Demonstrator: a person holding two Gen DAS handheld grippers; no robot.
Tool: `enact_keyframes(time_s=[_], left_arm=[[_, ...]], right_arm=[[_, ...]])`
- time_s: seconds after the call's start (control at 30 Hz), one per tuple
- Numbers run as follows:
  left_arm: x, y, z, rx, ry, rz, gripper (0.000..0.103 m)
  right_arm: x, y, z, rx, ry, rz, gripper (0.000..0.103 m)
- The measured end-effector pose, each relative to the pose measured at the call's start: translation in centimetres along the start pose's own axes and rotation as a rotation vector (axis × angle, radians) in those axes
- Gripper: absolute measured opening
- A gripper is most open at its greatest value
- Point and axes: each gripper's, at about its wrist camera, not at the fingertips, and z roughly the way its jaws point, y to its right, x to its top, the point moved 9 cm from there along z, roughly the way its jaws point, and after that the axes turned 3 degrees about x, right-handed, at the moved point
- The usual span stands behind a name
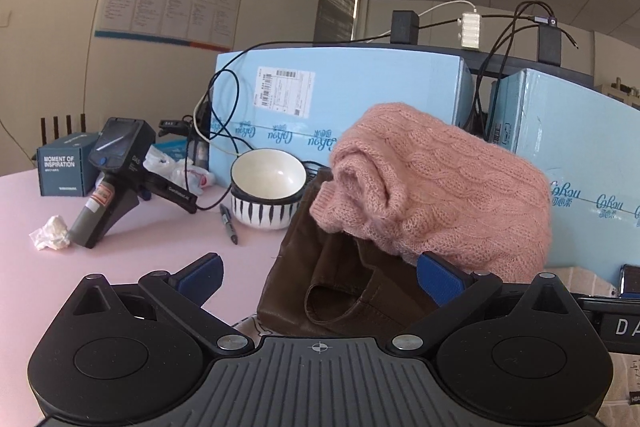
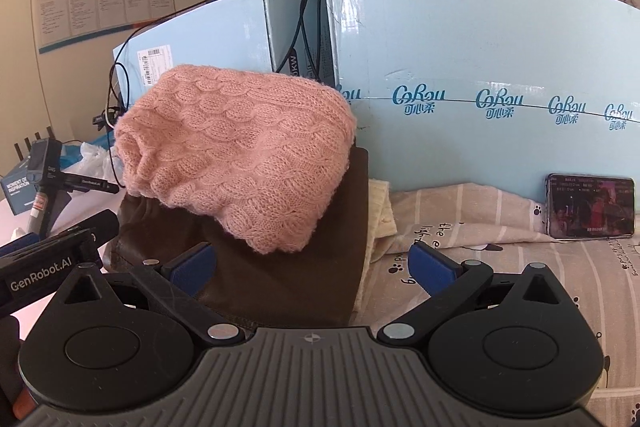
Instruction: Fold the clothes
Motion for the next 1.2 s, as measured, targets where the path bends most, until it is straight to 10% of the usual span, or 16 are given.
enact_keyframes(time_s=[1.2], left_arm=[[-1.0, 0.6, 0.6, 0.027, 0.069, 0.033, 0.103]], right_arm=[[-1.2, 0.4, 1.3, -0.045, -0.005, -0.016, 0.103]])
